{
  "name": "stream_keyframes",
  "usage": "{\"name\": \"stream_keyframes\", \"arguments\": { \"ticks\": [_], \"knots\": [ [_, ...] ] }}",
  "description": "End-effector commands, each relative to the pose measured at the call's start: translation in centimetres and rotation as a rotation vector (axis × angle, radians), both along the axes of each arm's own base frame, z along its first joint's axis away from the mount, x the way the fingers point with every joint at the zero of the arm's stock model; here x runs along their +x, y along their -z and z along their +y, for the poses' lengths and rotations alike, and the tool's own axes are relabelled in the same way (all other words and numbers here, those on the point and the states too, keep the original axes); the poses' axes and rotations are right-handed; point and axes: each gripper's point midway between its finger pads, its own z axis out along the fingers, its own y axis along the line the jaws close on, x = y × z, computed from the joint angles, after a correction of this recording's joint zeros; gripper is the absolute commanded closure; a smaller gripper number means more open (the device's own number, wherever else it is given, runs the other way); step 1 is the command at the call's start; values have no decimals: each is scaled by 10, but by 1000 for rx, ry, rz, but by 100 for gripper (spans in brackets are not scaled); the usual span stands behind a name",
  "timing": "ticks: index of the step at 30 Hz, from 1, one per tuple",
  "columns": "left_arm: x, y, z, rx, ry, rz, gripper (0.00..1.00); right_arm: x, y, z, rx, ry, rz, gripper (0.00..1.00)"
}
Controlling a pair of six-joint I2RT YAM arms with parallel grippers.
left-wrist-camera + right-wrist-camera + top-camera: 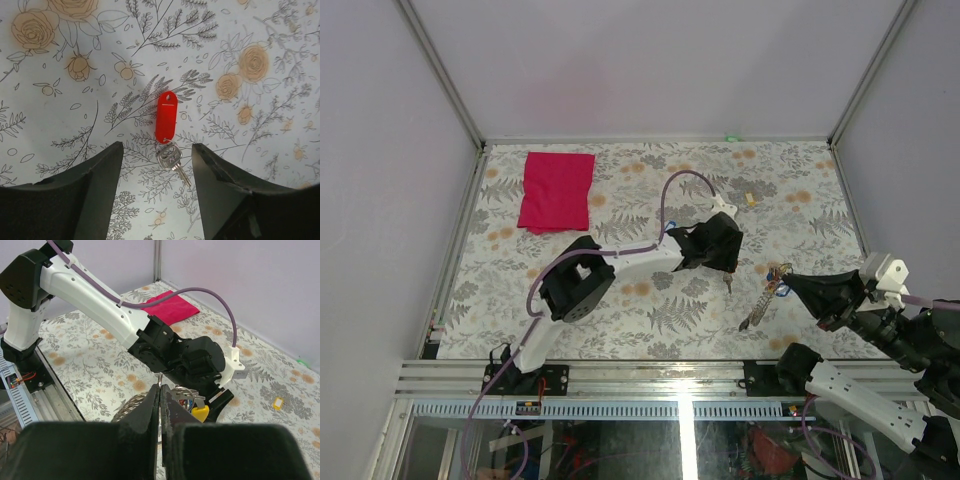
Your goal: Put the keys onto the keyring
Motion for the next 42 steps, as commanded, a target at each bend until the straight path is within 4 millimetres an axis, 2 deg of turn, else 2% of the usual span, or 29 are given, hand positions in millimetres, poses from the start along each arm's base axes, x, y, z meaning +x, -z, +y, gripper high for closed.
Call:
{"name": "stream_keyframes", "arguments": {
  "ticks": [1,5,13,31,34,37,40,42],
  "knots": [
    [-7,7,-5,71,68,-3,43,3,-20,-6,45,36,-32,100],
    [-14,18,-7,141,119,-21,44,3,-18,-5,44,31,-33,100],
    [-25,30,-12,161,193,-11,49,3,-15,-1,46,16,-26,100],
    [-25,52,-10,188,192,4,69,2,-9,4,41,-1,-1,100],
    [-26,56,-9,199,200,3,76,2,-8,4,40,-1,2,100],
    [-29,62,-3,224,213,13,90,2,-7,5,41,-1,1,100],
    [-36,68,11,250,219,21,98,3,-6,6,39,-4,5,100],
    [-41,70,22,260,219,17,100,2,-6,7,38,-7,9,100]
  ]
}}
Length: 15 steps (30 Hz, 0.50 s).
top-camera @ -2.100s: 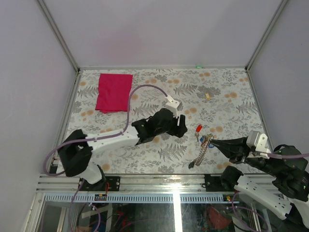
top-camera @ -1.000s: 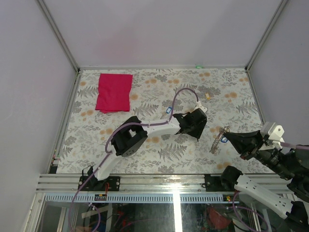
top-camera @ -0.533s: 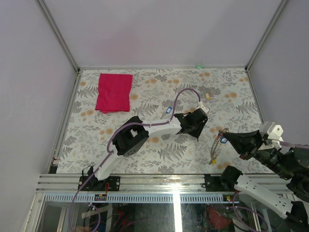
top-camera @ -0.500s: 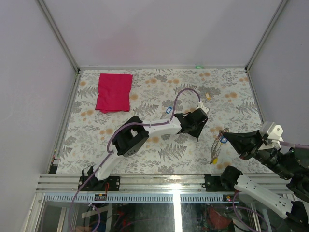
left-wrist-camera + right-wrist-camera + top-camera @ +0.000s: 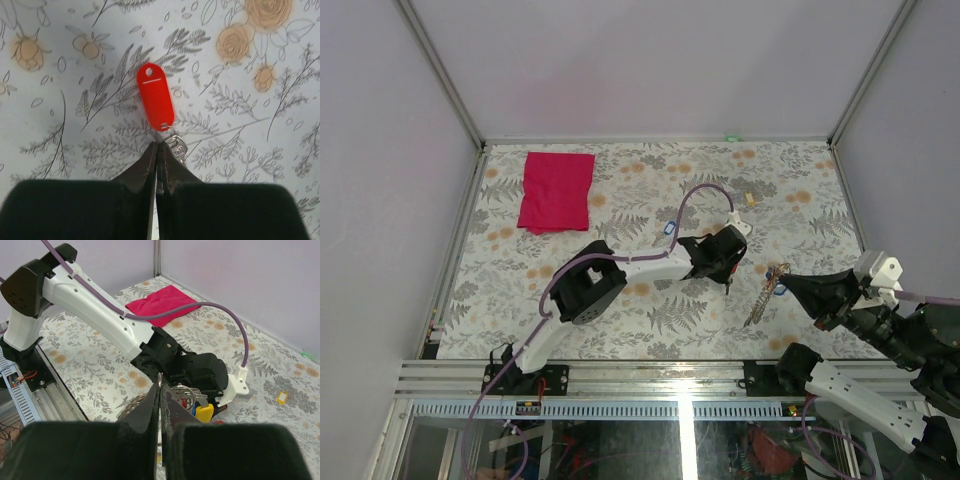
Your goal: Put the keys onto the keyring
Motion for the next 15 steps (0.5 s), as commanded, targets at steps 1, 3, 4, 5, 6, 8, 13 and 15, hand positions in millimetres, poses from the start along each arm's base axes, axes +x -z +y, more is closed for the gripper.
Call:
{"name": "stream_keyframes", "arguments": {
  "ticks": [1,3,4,5,6,8,13,15],
  "knots": [
    [-19,30,40,112,19,24,100,0,-12,6,42,-18,-18,100],
    [-25,31,54,127,28,15,100,0,-10,7,43,-21,-13,100],
    [-28,32,62,138,33,10,100,0,-9,8,43,-23,-13,100],
    [-31,31,68,146,40,2,100,0,-7,8,41,-24,-9,100],
    [-34,32,75,152,45,1,100,1,-6,9,39,-25,-9,100],
    [-40,28,88,160,57,-12,100,1,-4,10,36,-27,-5,100],
    [-56,27,116,163,81,-22,100,2,-1,11,31,-30,-3,100],
    [-61,24,120,151,101,-26,98,1,0,12,27,-33,-3,100]
  ]
}}
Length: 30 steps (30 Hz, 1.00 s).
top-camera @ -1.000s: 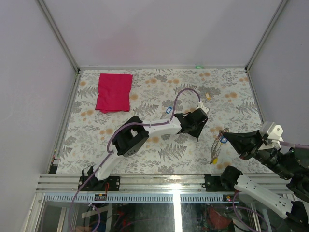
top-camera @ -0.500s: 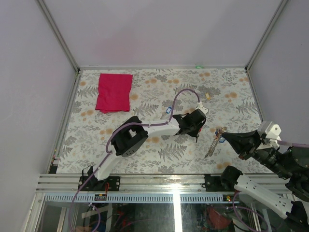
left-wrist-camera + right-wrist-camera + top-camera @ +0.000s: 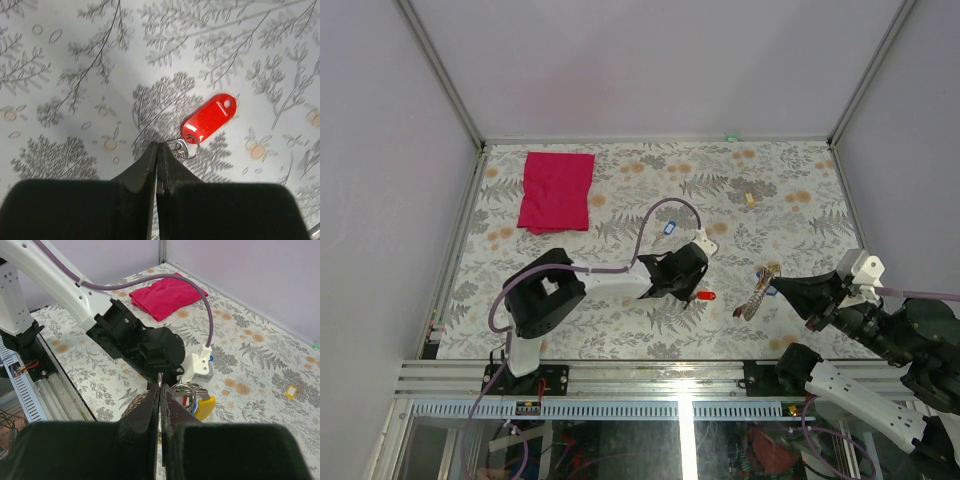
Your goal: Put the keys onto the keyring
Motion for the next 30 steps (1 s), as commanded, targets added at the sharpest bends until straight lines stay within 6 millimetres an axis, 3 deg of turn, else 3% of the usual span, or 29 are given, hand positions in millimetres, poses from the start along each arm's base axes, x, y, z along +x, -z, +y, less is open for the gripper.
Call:
{"name": "stream_keyframes", "arguments": {
  "ticks": [1,3,7,9,18,30],
  "knots": [
    [-16,18,31,82,54,5,97,-1,-18,3,59,-11,-41,100],
    [-18,11,30,68,76,-4,91,-1,-17,3,60,-10,-42,100],
    [-16,-9,25,26,106,-45,68,-1,-16,4,57,-15,-40,100],
    [-15,-17,20,18,138,-66,64,-1,-15,4,56,-18,-37,100],
    [-19,-30,-3,8,226,-119,63,-2,-13,6,53,-26,-28,100],
    [-25,-18,-1,60,271,-140,59,-2,-9,12,43,-47,-17,100]
  ]
}}
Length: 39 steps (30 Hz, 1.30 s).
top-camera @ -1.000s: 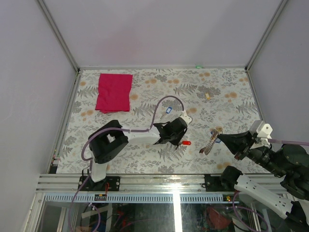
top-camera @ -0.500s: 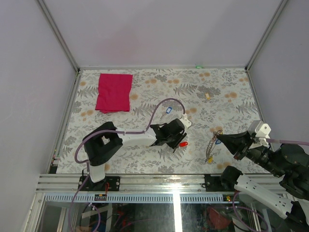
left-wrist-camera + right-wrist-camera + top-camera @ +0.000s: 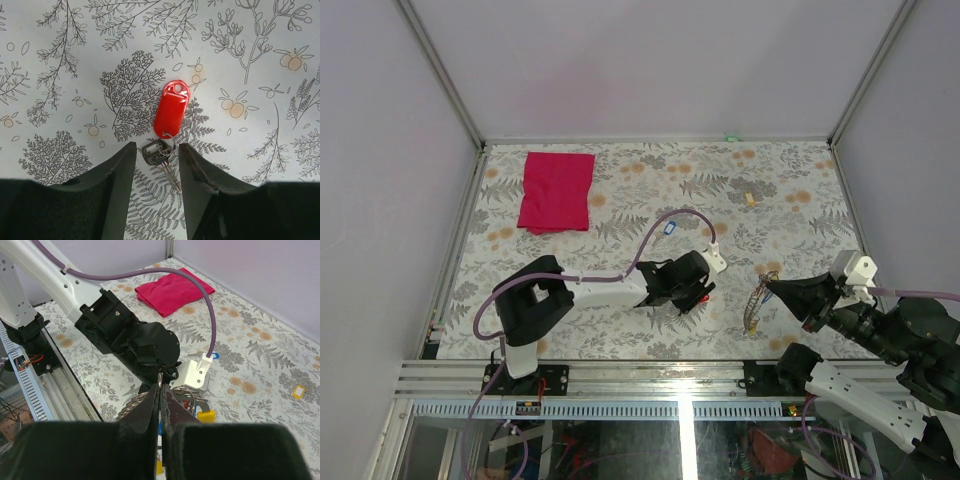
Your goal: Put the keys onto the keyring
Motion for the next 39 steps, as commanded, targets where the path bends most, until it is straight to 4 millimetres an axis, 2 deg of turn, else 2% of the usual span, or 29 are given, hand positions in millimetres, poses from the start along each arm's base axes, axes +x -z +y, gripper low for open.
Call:
{"name": "stream_keyframes", "arguments": {
  "ticks": [1,10,17,23,29,39],
  "knots": [
    [4,-1,-6,8,30,-42,58,1,-17,6,58,-17,-31,100],
    [0,7,-8,26,45,-41,61,1,-15,8,59,-17,-26,99],
    [0,9,-8,27,42,-40,85,1,-15,8,62,-17,-23,99],
    [0,2,-6,18,39,-52,100,1,-14,8,65,-15,-16,99],
    [-2,-26,-5,-47,38,-74,100,1,-10,7,52,-12,4,100],
    [-22,-106,2,-268,89,-119,100,-6,-6,12,31,-55,31,100]
  ]
}}
